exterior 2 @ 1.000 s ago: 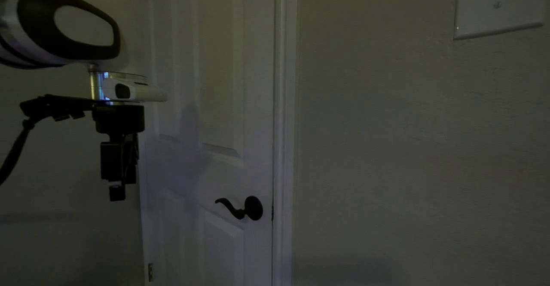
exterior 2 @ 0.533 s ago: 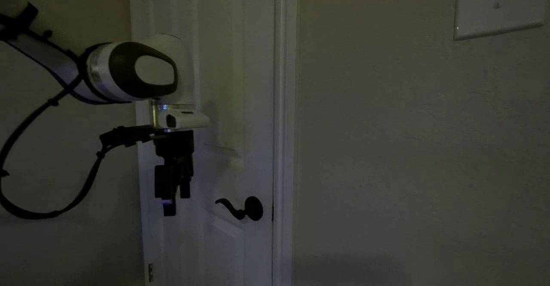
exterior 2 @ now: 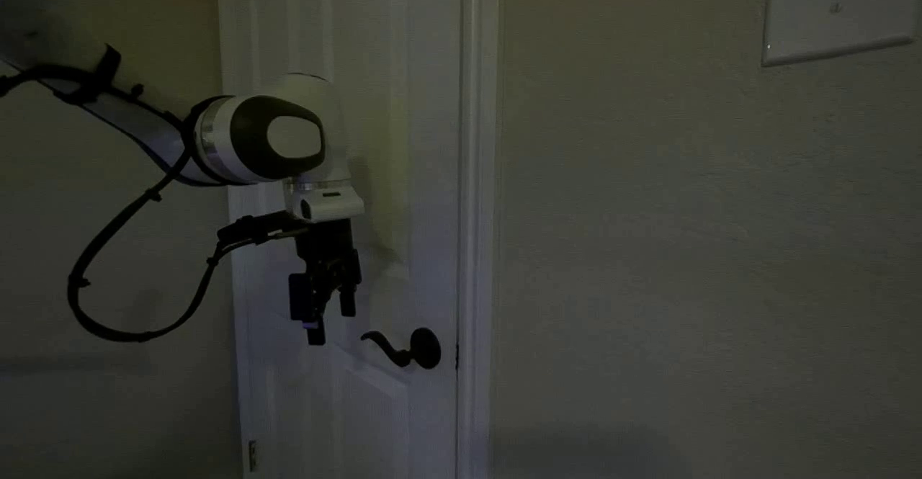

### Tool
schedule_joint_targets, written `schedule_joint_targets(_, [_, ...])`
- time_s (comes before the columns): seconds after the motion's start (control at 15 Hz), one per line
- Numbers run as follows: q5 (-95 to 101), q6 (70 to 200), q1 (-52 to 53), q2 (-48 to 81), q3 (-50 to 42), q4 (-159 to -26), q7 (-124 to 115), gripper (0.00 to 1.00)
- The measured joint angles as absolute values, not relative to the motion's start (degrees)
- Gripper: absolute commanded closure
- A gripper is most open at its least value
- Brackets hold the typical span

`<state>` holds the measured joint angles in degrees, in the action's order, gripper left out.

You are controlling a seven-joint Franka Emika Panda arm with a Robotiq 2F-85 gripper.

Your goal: Open the door

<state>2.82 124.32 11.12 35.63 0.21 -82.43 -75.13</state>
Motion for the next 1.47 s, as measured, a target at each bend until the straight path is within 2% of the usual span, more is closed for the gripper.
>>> schedule_joint_targets(0.33, [2.99,125.85,12.49,39.03,-1.06,-79.6,-79.32,0.0])
schedule_joint_targets(0.73, [4.28,129.04,12.88,44.03,-3.11,-74.58,-79.59,0.1])
schedule_joint_targets(0.8, [4.37,129.43,12.93,44.72,-3.32,-73.68,-79.59,0.31])
schedule_joint_targets(0.87, [4.38,129.41,12.99,45.19,-3.43,-73.02,-79.59,0.33])
schedule_joint_targets(1.27, [4.38,129.52,13.39,47.19,-3.46,-70.78,-79.59,0.73])
schedule_joint_targets(1.47, [4.38,130.33,13.49,47.49,-3.47,-70.2,-79.59,0.89])
